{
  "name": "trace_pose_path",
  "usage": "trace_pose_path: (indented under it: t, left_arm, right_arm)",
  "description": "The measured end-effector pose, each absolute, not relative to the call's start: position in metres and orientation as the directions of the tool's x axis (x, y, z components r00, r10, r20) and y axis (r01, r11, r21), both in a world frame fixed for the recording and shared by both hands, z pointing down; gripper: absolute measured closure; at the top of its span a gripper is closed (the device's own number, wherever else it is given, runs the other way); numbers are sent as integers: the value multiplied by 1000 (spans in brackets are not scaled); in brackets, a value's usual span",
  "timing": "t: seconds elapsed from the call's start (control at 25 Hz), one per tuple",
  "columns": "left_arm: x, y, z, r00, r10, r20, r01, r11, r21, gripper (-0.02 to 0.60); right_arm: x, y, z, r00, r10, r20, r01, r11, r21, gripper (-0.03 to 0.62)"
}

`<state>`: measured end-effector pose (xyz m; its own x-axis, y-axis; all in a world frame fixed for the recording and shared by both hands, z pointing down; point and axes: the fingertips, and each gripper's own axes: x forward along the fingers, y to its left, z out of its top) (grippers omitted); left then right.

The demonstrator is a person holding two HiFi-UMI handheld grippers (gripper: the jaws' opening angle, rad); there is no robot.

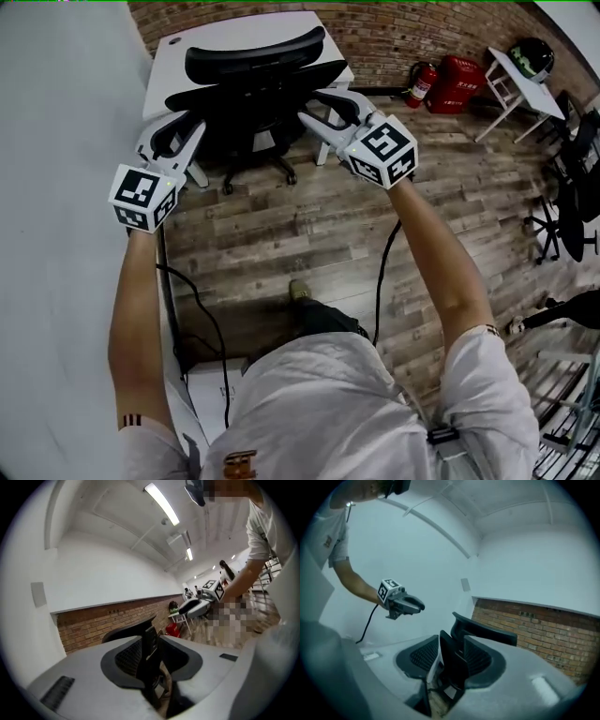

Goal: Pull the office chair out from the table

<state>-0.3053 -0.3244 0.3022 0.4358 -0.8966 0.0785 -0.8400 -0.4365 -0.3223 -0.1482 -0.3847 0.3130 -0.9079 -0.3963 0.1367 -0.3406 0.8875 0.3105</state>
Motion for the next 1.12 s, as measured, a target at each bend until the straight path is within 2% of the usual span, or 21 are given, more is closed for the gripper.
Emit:
trace_pose_path:
  t: [0.28,0.6,0.88,1.12]
  left_arm:
    - [-346,-410,355,335,-877,344,-716,-475,-512,360]
    - [-403,-475,409,174,-804,568,-618,-538,-573,274]
    - [-422,-507,446,115,-715,690,-537,-629,-562,272]
    - [-429,-520,473,89,-638,765,-457,-708,-538,275]
  right_arm:
    - [-146,-488,355,-841,-423,337,-233,846,479,387]
    - [-130,-587,397,-706,-453,545,-91,821,564,321]
    - [-130,-640,440,-595,-422,684,52,829,556,316]
    - [-135,-662,464,-519,-406,752,206,795,571,319]
